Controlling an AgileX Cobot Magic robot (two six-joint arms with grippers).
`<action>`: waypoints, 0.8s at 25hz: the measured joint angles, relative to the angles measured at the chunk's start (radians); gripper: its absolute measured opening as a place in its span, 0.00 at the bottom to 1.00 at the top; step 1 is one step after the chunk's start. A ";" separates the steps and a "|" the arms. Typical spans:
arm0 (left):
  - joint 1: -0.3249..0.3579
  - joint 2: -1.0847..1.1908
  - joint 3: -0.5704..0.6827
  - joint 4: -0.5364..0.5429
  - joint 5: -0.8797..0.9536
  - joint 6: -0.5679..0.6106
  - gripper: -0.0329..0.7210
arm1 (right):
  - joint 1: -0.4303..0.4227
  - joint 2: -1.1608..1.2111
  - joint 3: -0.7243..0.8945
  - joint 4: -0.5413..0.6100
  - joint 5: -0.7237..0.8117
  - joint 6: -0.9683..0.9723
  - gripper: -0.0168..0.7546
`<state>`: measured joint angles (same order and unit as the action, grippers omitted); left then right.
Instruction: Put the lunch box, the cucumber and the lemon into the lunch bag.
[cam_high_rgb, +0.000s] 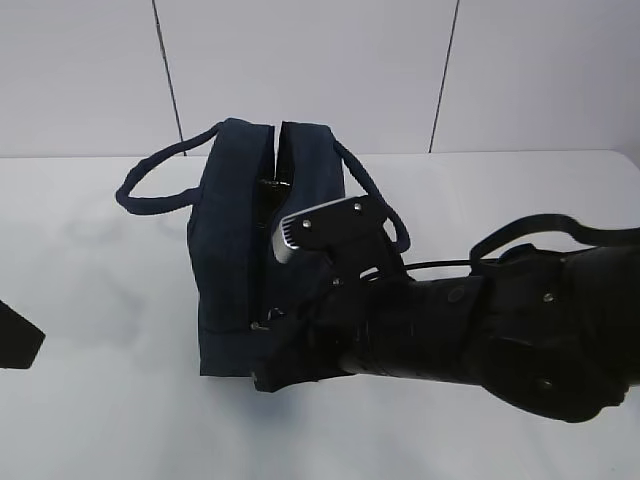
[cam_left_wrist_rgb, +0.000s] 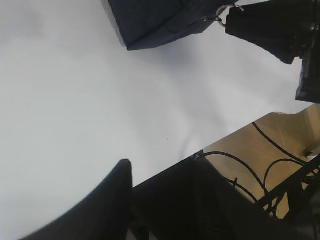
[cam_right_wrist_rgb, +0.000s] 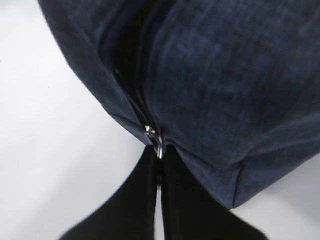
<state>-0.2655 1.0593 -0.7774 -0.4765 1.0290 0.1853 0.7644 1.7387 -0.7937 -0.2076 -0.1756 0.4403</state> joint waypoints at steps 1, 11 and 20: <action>0.000 0.013 0.000 -0.011 0.000 0.009 0.44 | 0.000 -0.010 0.000 -0.002 0.002 0.001 0.00; 0.000 0.126 0.000 -0.052 -0.013 0.105 0.44 | 0.000 -0.072 0.000 -0.010 0.021 0.005 0.00; 0.000 0.178 0.000 -0.078 -0.044 0.214 0.44 | 0.000 -0.116 -0.047 -0.045 0.063 0.008 0.00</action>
<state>-0.2655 1.2371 -0.7774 -0.5543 0.9853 0.3990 0.7644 1.6225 -0.8409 -0.2530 -0.1130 0.4483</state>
